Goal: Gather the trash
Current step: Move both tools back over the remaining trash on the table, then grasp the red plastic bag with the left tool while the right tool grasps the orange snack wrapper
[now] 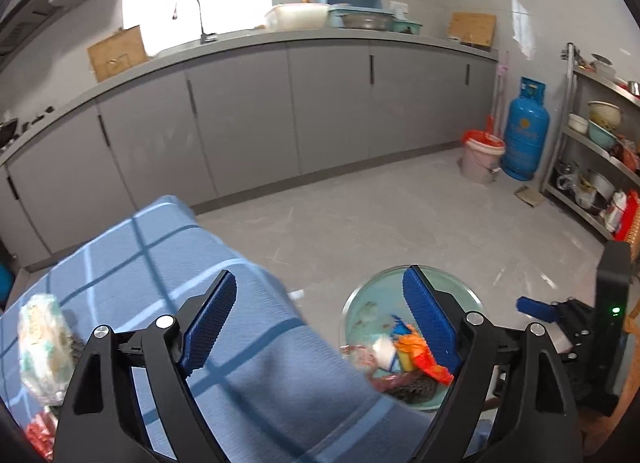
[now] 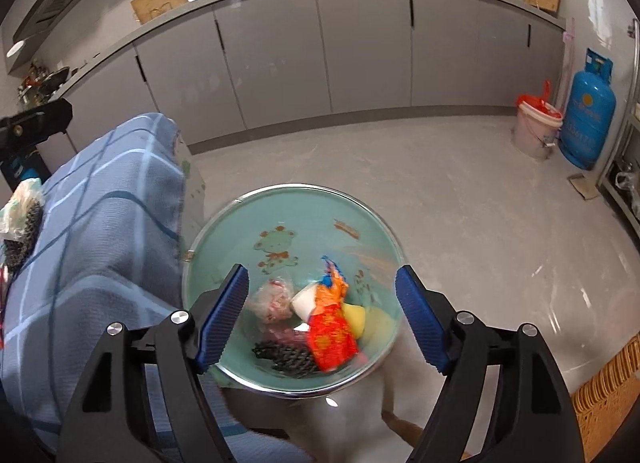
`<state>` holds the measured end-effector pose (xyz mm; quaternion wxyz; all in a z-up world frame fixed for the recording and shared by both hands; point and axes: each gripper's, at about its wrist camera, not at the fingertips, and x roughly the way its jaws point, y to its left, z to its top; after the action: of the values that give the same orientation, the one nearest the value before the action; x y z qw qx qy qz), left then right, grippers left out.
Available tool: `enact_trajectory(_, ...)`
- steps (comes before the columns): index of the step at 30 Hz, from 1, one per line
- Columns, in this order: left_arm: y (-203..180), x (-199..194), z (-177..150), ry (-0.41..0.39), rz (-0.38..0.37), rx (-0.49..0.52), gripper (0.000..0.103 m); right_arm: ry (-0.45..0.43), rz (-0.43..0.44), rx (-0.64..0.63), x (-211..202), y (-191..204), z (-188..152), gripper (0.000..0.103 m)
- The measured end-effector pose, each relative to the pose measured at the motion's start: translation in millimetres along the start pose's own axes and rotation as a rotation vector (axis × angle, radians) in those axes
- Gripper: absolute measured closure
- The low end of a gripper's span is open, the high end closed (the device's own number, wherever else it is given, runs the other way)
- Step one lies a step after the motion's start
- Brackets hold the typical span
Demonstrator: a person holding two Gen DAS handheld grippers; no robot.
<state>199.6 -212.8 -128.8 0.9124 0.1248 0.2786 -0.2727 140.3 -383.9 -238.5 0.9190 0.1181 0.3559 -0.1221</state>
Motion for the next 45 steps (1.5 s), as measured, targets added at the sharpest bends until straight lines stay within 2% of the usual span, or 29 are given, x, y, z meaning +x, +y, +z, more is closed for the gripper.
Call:
enact_trajectory(9, 53.3, -47.1, -12.4, -0.03, 0.156, -0.041, 0.014, -0.006, 0.071, -0.121, -15.5, 69.6, 2.2, 0.023)
enact_trajectory(20, 138.6, -105.0, -46.9, -0.021, 0.361, -0.154, 0.013, -0.009, 0.178, -0.273, -34.8, 166.5, -6.6, 0.02)
enact_trajectory(25, 178.6, -125.7, -69.0, 0.01, 0.46, -0.21, 0.012, -0.002, 0.225, -0.336, -43.1, 206.5, -13.2, 0.019)
enact_trajectory(29, 214.9, -141.5, -91.2, 0.061, 0.583, -0.261, 0.012, 0.006, 0.268, -0.385, -51.1, 239.4, -20.1, 0.018)
enact_trajectory(33, 269.3, -155.1, -123.7, 0.142, 0.723, -0.382, 0.012, 0.017, 0.31, -0.427, -54.5, 268.6, -26.2, 0.018)
enact_trajectory(35, 290.6, -159.8, -138.5, 0.175, 0.77, -0.439, 0.012, 0.025, 0.337, -0.448, -56.4, 286.1, -29.3, 0.018)
enact_trajectory(38, 315.3, -162.5, -154.1, 0.209, 0.763, -0.532, 0.012, 0.021, 0.37, -0.484, -61.3, 309.1, -32.6, 0.015)
enact_trajectory(45, 328.5, -138.5, -170.8, 0.268, 0.727, -0.571, 0.013, 0.028, 0.426, -0.529, -67.7, 343.3, -39.9, 0.013)
